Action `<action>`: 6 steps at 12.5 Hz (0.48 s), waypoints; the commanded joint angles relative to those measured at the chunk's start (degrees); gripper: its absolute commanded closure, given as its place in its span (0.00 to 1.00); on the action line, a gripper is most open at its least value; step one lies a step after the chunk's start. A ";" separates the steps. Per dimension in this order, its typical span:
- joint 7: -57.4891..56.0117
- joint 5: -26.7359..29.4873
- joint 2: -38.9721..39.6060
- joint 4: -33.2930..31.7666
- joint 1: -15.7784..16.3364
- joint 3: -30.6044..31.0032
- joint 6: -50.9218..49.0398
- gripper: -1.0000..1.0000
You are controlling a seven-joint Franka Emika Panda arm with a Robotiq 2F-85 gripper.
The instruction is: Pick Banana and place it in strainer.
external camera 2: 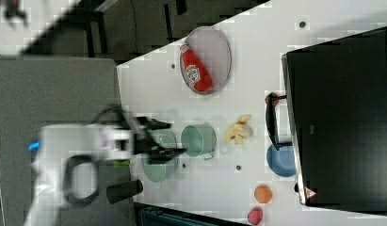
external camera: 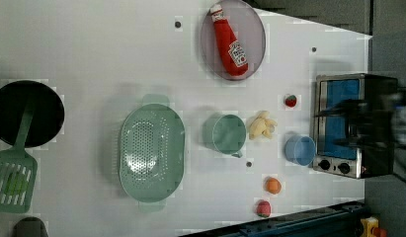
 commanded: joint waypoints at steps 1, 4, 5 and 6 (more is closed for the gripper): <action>1.45 -1.53 3.91 -2.74 -0.04 -1.42 8.22 0.00; -6.18 -1.53 11.42 -5.42 -0.02 -1.39 19.73 0.00; -9.62 -1.53 13.62 -6.17 -0.02 -1.38 23.50 0.00; -12.46 -1.52 15.69 -6.80 0.00 -1.34 26.63 0.00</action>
